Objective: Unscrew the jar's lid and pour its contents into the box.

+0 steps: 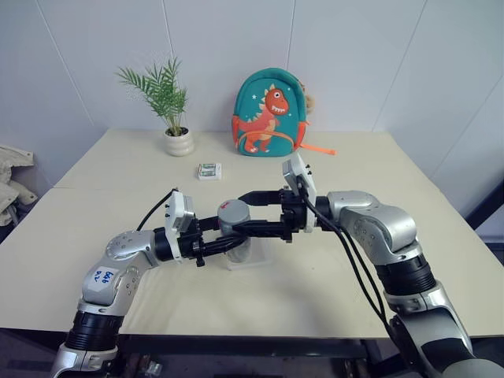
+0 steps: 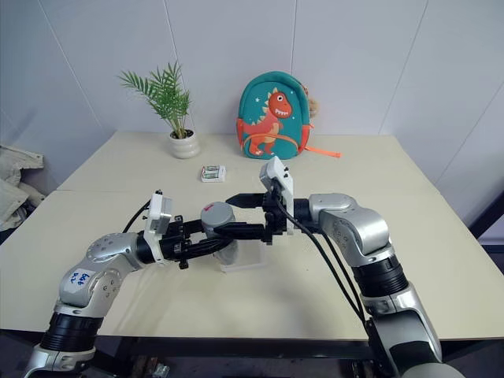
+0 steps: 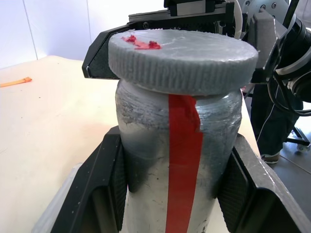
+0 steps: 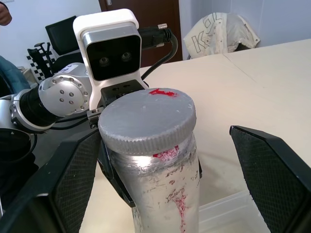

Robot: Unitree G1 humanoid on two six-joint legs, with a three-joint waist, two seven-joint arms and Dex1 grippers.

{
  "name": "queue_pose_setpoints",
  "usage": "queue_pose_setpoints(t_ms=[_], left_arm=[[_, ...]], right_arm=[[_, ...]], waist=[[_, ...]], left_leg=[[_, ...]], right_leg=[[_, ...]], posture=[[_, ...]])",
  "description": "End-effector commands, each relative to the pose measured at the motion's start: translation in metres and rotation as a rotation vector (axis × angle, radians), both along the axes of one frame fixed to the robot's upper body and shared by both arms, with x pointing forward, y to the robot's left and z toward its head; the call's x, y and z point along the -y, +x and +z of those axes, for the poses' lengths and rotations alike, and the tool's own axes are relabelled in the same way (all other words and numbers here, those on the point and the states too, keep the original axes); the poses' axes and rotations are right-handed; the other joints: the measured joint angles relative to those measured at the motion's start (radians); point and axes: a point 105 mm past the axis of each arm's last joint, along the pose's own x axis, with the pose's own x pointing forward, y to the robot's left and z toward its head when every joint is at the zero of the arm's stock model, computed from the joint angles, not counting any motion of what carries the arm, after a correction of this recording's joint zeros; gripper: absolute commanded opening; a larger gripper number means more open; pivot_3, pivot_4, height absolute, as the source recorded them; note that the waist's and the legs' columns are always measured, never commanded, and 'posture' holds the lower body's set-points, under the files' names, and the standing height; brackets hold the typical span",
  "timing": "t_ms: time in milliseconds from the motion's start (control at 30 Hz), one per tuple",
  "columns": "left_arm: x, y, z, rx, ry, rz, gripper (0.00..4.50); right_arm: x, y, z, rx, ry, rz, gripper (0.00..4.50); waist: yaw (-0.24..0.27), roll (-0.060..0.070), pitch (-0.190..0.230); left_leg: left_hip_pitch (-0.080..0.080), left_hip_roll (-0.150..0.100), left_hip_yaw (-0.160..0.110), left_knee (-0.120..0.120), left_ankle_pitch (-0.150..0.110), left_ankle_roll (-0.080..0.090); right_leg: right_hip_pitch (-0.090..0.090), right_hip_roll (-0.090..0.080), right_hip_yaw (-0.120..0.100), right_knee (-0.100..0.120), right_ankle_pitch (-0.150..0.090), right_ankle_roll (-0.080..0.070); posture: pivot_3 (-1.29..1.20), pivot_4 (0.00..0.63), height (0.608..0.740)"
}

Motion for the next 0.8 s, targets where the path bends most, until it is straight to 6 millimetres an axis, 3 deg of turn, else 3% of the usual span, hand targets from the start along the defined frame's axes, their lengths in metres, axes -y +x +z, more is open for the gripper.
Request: queue_pose_setpoints(t_ms=[33, 800], left_arm=[[0.000, -0.004, 0.011, 0.052, -0.018, -0.021, 2.06], [-0.001, -0.004, 0.011, 0.050, -0.016, -0.023, 2.06]], right_arm=[[0.013, 0.004, 0.012, 0.029, 0.041, -0.043, 4.41], [0.026, -0.003, 0.011, 0.011, 0.033, 0.009, 4.41]], waist=[[0.000, 0.000, 0.000], [0.000, 0.000, 0.000]], left_leg=[[0.000, 0.000, 0.000, 0.000, 0.000, 0.000], [0.000, 0.000, 0.000, 0.000, 0.000, 0.000]], right_leg=[[0.000, 0.000, 0.000, 0.000, 0.000, 0.000], [0.000, 0.000, 0.000, 0.000, 0.000, 0.000]], posture=[[0.00, 0.150, 0.740], [0.00, 0.150, 0.740]])
